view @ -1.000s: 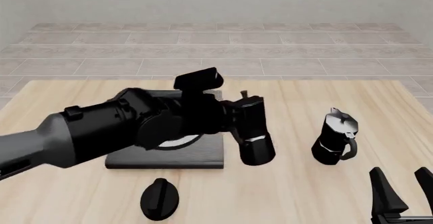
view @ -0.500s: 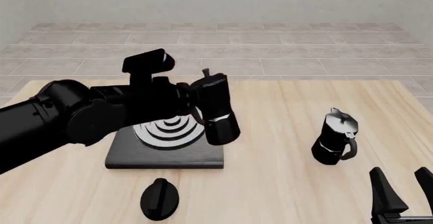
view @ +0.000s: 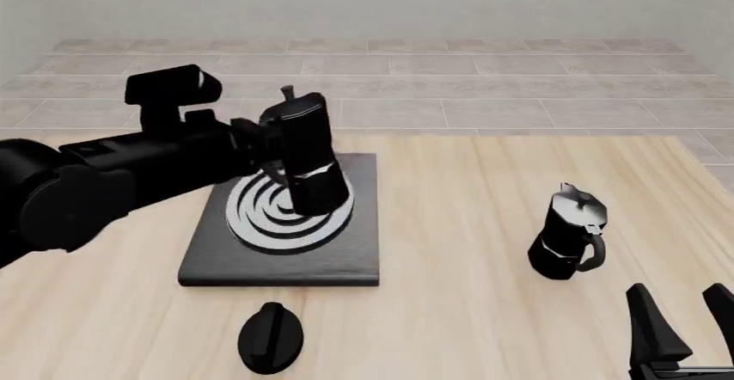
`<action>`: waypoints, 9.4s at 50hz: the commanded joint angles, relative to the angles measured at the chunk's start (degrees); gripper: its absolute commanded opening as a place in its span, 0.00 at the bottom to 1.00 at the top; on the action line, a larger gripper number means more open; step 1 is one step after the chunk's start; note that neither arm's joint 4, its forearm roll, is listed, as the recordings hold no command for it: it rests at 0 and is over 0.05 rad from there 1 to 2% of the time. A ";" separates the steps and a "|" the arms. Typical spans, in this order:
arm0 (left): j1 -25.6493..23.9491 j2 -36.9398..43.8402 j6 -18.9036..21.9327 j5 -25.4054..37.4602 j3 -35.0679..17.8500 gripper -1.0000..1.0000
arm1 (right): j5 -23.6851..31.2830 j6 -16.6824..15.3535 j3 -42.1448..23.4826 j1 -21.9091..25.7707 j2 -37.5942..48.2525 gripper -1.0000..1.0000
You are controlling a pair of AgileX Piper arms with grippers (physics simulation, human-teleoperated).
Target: Put both moka pots on the stove.
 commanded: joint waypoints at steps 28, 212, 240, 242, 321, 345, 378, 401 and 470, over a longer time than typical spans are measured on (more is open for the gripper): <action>12.68 1.65 11.63 -9.51 1.47 0.00 | -0.25 -0.08 -0.01 -0.07 0.37 1.00; 16.96 -30.09 10.22 -0.30 22.76 1.00 | -0.24 -0.07 -0.01 -0.07 0.37 1.00; 20.05 -54.12 10.38 -9.54 42.67 1.00 | -0.28 -0.74 -0.05 0.25 0.28 1.00; 18.22 -56.05 12.75 -10.39 45.20 1.00 | -0.34 -1.20 -0.03 0.30 0.21 1.00; 20.44 -67.92 21.11 -15.84 55.82 1.00 | 10.21 0.67 -24.79 -3.36 43.58 1.00; 20.43 -67.92 21.11 -15.82 55.82 1.00 | 9.17 -1.16 -28.19 -3.61 53.53 1.00; 20.42 -67.97 21.11 -15.83 55.85 1.00 | 0.21 -2.36 -27.76 -5.22 67.23 1.00; 20.41 -67.97 21.11 -15.84 55.86 1.00 | -3.18 -2.27 -25.74 -5.30 72.33 1.00; 20.41 -67.97 21.11 -15.84 55.85 1.00 | 3.20 -3.36 -31.10 -3.47 65.40 0.00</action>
